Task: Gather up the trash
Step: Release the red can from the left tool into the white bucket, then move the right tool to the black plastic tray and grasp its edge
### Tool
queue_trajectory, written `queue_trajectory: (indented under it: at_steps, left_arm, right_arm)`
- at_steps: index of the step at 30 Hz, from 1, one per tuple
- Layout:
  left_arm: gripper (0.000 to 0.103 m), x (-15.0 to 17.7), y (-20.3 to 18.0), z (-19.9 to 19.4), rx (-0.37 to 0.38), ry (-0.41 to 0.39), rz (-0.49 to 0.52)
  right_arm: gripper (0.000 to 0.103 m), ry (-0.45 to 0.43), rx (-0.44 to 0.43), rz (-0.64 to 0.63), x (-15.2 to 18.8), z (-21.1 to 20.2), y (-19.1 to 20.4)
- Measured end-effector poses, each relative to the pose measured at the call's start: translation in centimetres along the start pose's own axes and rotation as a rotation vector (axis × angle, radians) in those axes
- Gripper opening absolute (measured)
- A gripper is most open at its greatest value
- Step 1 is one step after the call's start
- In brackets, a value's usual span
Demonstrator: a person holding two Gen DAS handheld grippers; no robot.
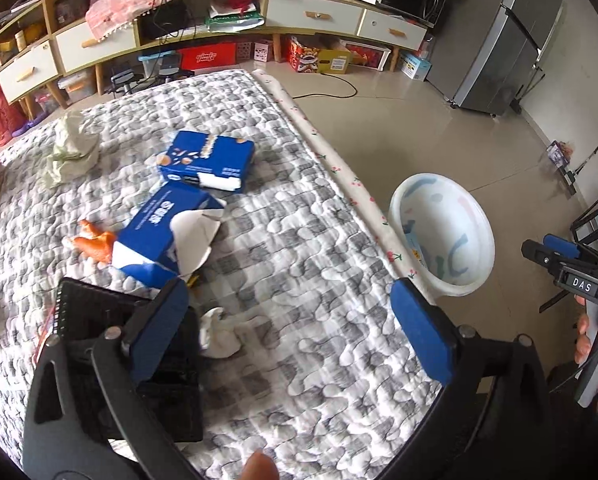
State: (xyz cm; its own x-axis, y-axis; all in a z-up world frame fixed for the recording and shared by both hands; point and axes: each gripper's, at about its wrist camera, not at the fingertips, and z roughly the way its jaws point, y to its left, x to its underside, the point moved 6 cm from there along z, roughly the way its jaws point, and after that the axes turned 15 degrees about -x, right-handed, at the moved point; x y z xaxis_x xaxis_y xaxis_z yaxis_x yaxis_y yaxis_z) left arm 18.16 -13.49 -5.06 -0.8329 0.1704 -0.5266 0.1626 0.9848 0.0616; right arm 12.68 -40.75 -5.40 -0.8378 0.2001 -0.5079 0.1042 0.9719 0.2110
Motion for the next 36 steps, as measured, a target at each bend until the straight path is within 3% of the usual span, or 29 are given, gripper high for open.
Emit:
queue_trajectory:
  at_steps: [10, 17, 21, 28, 36]
  left_arm:
    - [0.102, 3.0, 10.4, -1.7, -0.077, -0.004, -0.107]
    - [0.102, 6.0, 16.2, -2.3, -0.144, 0.007, -0.19]
    - [0.102, 7.1, 18.3, -2.3, -0.182, 0.01, -0.216]
    - [0.102, 8.9, 19.6, -1.7, -0.183, 0.059, -0.217]
    - [0.102, 11.6, 23.0, -1.7, -0.255, 0.084, -0.232]
  right_arm:
    - [0.083, 0.024, -0.024, -0.138, -0.4, 1.7, 8.1]
    - [0.085, 0.094, -0.089, -0.207, 0.6, 4.4, 13.6]
    - [0.087, 0.144, -0.113, -0.238, 1.7, 5.9, 16.3]
    - [0.087, 0.17, -0.145, -0.295, 2.3, 6.8, 20.3]
    - [0.087, 0.176, -0.203, -0.351, 3.0, 7.2, 25.5]
